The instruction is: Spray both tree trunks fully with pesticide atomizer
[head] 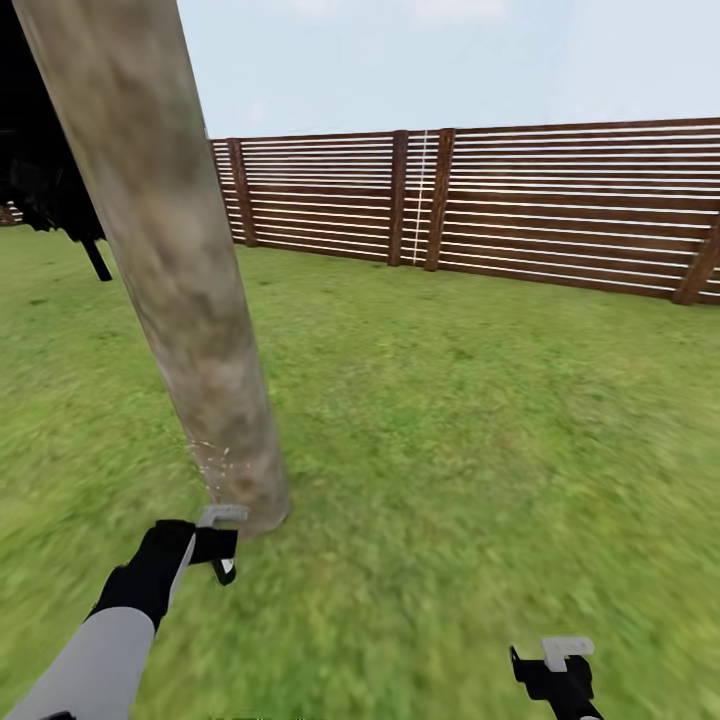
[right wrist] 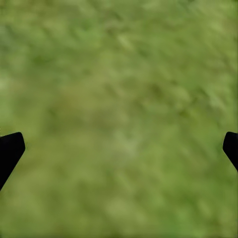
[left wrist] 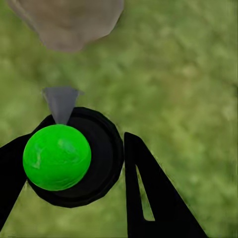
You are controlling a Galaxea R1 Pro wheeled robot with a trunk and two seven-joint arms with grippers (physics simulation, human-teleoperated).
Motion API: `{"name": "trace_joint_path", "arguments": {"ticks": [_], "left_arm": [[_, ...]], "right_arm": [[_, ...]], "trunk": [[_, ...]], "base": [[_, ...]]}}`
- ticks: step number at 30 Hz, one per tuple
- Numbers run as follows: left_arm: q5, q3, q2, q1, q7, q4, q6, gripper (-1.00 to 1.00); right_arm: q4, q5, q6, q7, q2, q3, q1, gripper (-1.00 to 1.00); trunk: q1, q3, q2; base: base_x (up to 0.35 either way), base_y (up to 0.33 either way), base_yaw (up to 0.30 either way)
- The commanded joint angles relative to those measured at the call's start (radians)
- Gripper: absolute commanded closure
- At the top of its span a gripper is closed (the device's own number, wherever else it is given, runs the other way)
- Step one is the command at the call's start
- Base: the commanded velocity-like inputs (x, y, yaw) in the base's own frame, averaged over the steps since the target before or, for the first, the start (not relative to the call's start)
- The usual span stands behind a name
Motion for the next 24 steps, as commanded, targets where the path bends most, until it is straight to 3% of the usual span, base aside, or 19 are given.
{"name": "trace_joint_path", "arguments": {"ticks": [1, 4, 7, 12, 16, 24], "left_arm": [[0.001, 0.004, 0.011, 0.001, -0.001, 0.001, -0.006, 1.00], [-0.001, 0.006, 0.027, 0.011, 0.000, 0.003, -0.048, 1.00], [0.001, 0.000, 0.009, 0.018, 0.016, 0.010, -0.099, 1.00], [0.005, -0.005, -0.002, 0.013, 0.125, 0.003, -0.104, 1.00], [0.007, 0.002, 0.006, 0.014, 0.127, -0.006, -0.098, 1.00], [0.007, 0.004, -0.003, 0.015, 0.139, -0.011, -0.097, 1.00]], "right_arm": [[0.000, 0.000, 0.000, -0.001, 0.000, 0.000, 0.000, -1.00], [0.000, 0.000, 0.000, -0.001, 0.000, 0.000, 0.000, -1.00], [0.000, 0.000, 0.000, -0.002, 0.000, 0.000, 0.000, -1.00], [0.001, 0.000, 0.000, -0.002, -0.001, 0.000, 0.000, -1.00], [0.000, 0.000, 0.000, -0.002, -0.002, 0.000, 0.000, -1.00], [-0.002, -0.001, 0.000, -0.003, -0.002, 0.000, 0.000, -1.00]], "trunk": [[0.000, 0.000, 0.000], [0.000, -0.001, 0.000], [0.000, -0.001, 0.000], [0.000, -0.001, 0.000], [0.000, -0.001, 0.000], [0.000, -0.001, 0.000]], "base": [[0.000, 0.000, 0.233], [0.000, 0.000, 0.260], [0.109, -0.100, 0.154], [0.105, -0.235, 0.012], [-0.095, -0.266, 0.000], [-0.070, -0.260, 0.000]]}}
